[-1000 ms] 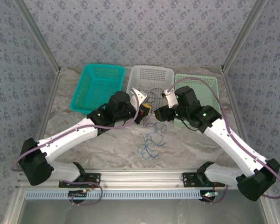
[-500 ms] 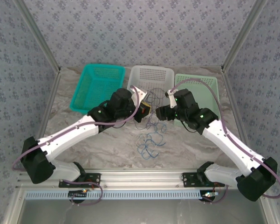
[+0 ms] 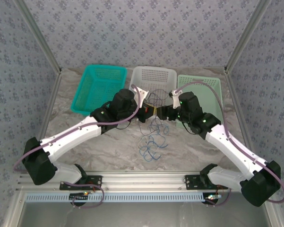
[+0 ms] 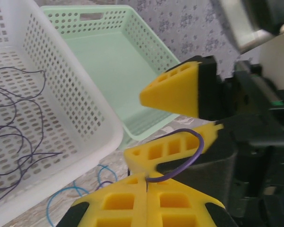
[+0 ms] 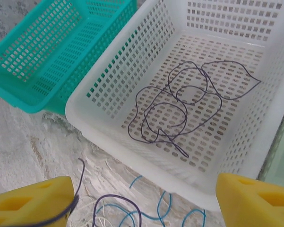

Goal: Untangle the cables

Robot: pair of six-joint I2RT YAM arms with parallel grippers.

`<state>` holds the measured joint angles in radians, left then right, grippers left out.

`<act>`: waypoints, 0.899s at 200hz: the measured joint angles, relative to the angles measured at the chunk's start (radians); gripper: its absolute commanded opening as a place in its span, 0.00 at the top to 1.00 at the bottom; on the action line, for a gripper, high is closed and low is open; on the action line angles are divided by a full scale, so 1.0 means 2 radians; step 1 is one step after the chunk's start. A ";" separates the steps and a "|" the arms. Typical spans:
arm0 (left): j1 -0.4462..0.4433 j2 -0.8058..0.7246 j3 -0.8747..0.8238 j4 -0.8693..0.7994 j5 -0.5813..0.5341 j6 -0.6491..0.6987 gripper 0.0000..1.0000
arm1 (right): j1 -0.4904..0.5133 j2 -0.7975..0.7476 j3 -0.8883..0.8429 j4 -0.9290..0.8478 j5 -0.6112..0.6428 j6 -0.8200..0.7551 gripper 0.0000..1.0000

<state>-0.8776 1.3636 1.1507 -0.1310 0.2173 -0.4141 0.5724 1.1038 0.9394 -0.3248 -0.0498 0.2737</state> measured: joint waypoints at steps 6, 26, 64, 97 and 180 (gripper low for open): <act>0.000 -0.001 -0.001 0.003 0.000 -0.005 1.00 | -0.001 0.004 -0.001 0.006 0.000 0.000 0.19; 0.000 -0.004 -0.007 0.015 0.003 -0.014 1.00 | -0.004 0.020 -0.006 0.025 -0.002 0.004 0.19; 0.000 -0.025 -0.021 0.040 0.015 -0.022 1.00 | -0.004 0.047 -0.017 0.034 -0.007 0.004 0.22; 0.000 -0.038 -0.023 0.047 0.017 -0.024 1.00 | -0.005 0.059 -0.018 0.033 -0.007 -0.002 0.35; 0.018 -0.089 -0.039 0.025 0.008 -0.019 1.00 | -0.034 0.063 -0.003 -0.027 0.028 -0.069 0.85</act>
<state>-0.8417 1.1847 1.0721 -0.0814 0.2340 -0.4530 0.5049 1.2304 0.9340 -0.3782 0.0059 0.1352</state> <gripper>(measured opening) 0.061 0.160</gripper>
